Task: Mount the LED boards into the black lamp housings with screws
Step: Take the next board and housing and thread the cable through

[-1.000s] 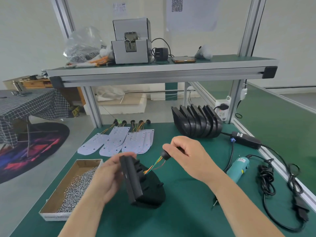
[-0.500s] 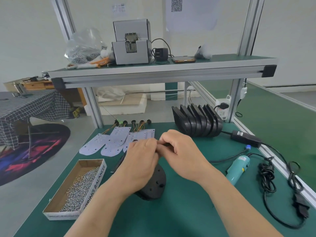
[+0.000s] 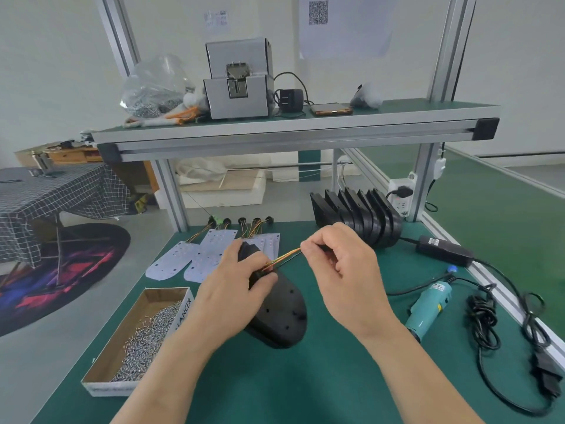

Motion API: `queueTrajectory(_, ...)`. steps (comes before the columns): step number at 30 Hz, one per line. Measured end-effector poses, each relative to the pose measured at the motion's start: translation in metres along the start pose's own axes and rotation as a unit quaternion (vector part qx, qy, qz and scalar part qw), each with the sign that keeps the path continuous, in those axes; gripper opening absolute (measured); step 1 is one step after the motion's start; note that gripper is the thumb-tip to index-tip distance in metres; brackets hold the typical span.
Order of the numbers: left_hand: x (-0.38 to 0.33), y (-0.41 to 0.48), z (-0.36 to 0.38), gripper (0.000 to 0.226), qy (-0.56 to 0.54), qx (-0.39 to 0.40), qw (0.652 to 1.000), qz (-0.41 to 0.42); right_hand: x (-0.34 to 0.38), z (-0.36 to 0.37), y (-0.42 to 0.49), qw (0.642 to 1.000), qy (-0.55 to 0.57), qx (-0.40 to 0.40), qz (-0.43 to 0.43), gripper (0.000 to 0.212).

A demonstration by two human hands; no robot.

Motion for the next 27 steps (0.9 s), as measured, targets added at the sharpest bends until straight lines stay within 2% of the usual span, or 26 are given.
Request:
queueTrajectory(2, -0.007, 0.003, 0.001, 0.009, 0.011, -0.023, 1.0, -0.015, 0.0, -0.009, 0.005, 0.994, -0.103, 0.026, 0.03, 0.015)
queueTrajectory(4, -0.016, 0.006, 0.005, 0.008, 0.033, -0.026, 0.999, -0.035, 0.008, -0.014, 0.008, 0.959, -0.268, 0.079, 0.038, 0.013)
queueTrajectory(5, -0.021, 0.006, 0.006, 0.008, 0.04, -0.029, 0.998, -0.039, 0.016, -0.012, 0.008, 0.946, -0.305, 0.103, 0.032, 0.013)
queueTrajectory(8, -0.035, 0.006, 0.008, 0.013, 0.045, -0.04, 0.998, -0.032, 0.031, 0.01, 0.002, 0.917, -0.338, 0.213, 0.013, 0.008)
queueTrajectory(10, -0.039, 0.004, 0.008, 0.017, 0.038, -0.048, 0.998, -0.019, 0.026, 0.018, 0.001, 0.904, -0.345, 0.252, 0.021, 0.015)
queueTrajectory(13, -0.03, 0.001, -0.001, 0.032, -0.011, -0.023, 0.999, 0.03, 0.012, 0.01, 0.01, 0.923, -0.283, 0.258, 0.045, 0.019)
queueTrajectory(15, -0.015, -0.001, -0.012, 0.056, -0.116, 0.034, 0.991, 0.059, 0.002, 0.004, 0.013, 0.943, -0.204, 0.259, 0.048, 0.025)
queueTrajectory(16, -0.008, -0.003, -0.019, 0.066, -0.193, 0.053, 0.978, 0.059, -0.004, 0.0, 0.013, 0.956, -0.149, 0.249, 0.051, 0.029)
queueTrajectory(18, 0.008, -0.004, -0.023, 0.075, -0.358, 0.054, 0.931, 0.053, -0.011, -0.007, 0.014, 0.972, -0.031, 0.224, 0.059, 0.028)
queueTrajectory(21, 0.03, 0.001, -0.006, 0.099, -0.56, 0.097, 0.819, 0.082, -0.014, -0.012, 0.012, 0.966, 0.12, 0.214, 0.078, 0.029)
queueTrajectory(22, 0.03, 0.002, 0.003, 0.097, -0.588, 0.124, 0.793, 0.103, -0.013, -0.01, 0.013, 0.961, 0.156, 0.212, 0.087, 0.035)
queueTrajectory(24, 0.025, 0.005, 0.018, 0.09, -0.607, 0.156, 0.772, 0.106, -0.011, -0.005, 0.014, 0.958, 0.178, 0.201, 0.097, 0.049)
queueTrajectory(27, 0.022, 0.011, 0.035, 0.075, -0.652, 0.126, 0.744, 0.076, -0.018, -0.002, 0.015, 0.974, 0.12, 0.176, 0.077, 0.043)
Point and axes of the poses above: each hand's wrist, its own y-axis towards the middle knuckle, its own z-axis out of the palm, x = y × z, the point moved 1 cm from there along y, towards the middle knuckle, and after that the axes turned 7 degrees about x, right-handed, at the moved point
